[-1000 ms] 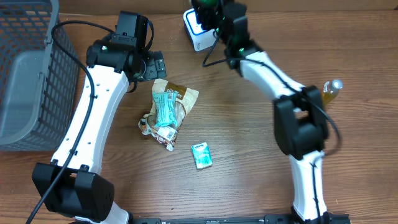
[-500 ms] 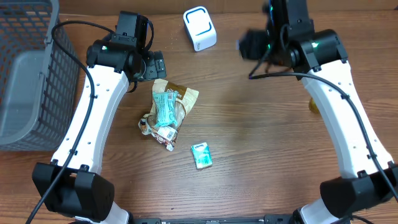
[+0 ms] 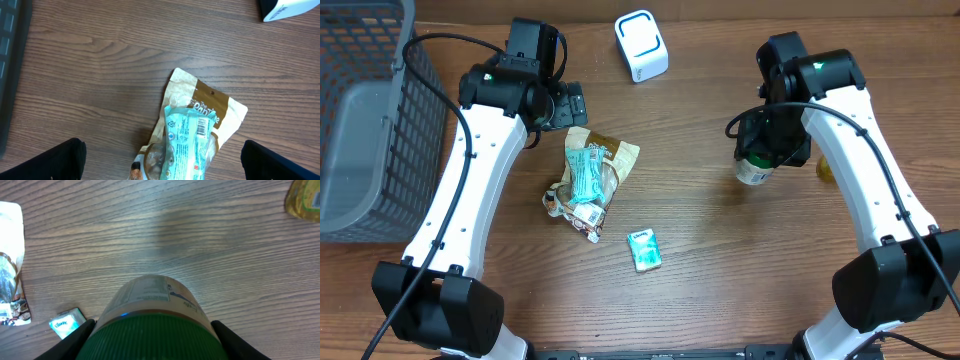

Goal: Scan the item barcode
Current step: 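Move the tub right and set it down on the table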

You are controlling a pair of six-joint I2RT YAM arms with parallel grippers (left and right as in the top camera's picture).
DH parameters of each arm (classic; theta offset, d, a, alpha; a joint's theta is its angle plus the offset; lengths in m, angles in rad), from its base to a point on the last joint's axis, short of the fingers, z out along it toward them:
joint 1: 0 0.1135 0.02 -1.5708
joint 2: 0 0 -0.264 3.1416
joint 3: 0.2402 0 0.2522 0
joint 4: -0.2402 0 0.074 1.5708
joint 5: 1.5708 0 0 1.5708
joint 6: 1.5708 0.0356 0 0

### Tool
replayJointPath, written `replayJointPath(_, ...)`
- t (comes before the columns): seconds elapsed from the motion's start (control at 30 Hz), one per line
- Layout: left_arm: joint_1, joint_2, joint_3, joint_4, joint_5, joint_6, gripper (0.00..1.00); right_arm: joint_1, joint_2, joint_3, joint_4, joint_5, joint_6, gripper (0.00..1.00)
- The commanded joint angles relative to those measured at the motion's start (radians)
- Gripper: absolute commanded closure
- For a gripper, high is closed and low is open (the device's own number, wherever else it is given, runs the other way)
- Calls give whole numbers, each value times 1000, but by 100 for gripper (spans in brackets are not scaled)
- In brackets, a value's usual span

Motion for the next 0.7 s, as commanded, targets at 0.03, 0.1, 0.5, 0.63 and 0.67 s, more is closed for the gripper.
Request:
replayJointPath(0.03,-5,-12,17,0,-10,15,0,-10,-16,-3,3,9,3,95)
replayJointPath(0.1,-5,-12,17,0,-10,15,0,-10,-16,-3,3,9,3,95)
replayJointPath(0.5,-5,-12,17,0,-10,15,0,-10,-16,-38,-41,39,4,90)
replayJointPath(0.63,-5,-12,17,0,-10,15,0,-11,-16,-87,-34,42,4,90)
replayJointPath(0.67,-5,-12,17,0,-10,15,0,-13,-16,-101,-27,42,4,90)
